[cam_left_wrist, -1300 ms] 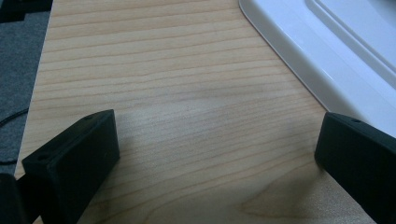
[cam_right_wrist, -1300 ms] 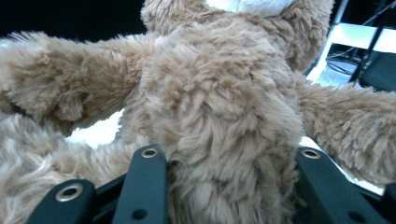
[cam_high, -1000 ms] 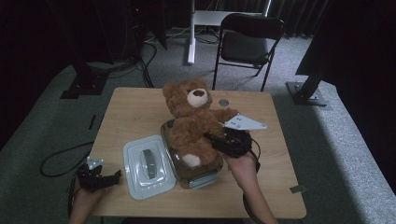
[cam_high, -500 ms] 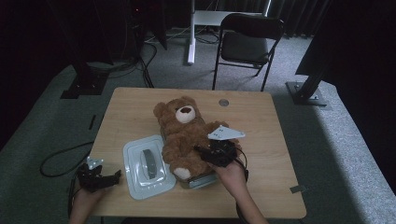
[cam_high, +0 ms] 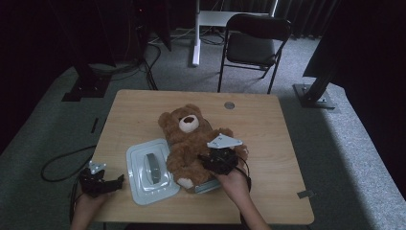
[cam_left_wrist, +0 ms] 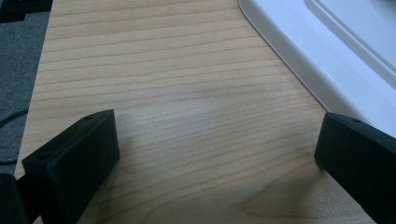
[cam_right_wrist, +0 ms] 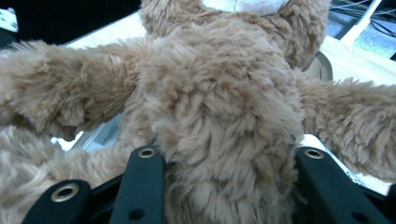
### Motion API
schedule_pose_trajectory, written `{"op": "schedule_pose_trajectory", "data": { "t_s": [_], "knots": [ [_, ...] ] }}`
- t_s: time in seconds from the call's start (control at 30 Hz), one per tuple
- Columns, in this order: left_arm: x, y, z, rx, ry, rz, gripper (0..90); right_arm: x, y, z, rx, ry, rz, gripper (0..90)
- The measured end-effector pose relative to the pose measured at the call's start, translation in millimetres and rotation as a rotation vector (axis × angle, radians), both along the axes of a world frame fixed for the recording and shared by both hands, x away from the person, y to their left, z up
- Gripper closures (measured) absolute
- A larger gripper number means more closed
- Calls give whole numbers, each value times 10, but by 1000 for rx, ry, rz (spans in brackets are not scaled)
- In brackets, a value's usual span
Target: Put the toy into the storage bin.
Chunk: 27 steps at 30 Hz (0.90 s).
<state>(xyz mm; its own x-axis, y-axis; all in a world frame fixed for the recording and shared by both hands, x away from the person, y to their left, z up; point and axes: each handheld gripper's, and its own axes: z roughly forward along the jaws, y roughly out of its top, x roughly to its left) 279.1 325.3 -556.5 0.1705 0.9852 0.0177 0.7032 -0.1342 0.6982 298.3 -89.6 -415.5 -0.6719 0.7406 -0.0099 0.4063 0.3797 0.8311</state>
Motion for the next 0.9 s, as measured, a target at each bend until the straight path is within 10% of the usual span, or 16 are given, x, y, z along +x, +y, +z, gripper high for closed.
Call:
{"op": "schedule_pose_trajectory", "data": {
  "t_s": [0.37,0.57,0.9],
  "knots": [
    [-4,-3,-2,-2,-1,0,5,33,94,-100,-75,29,13,508],
    [-4,-2,-1,-1,-1,-1,5,4,98,-1,-34,27,-12,310],
    [-3,-3,-2,-2,-2,-1,5,86,15,396,93,-6,-17,284]
  ]
}}
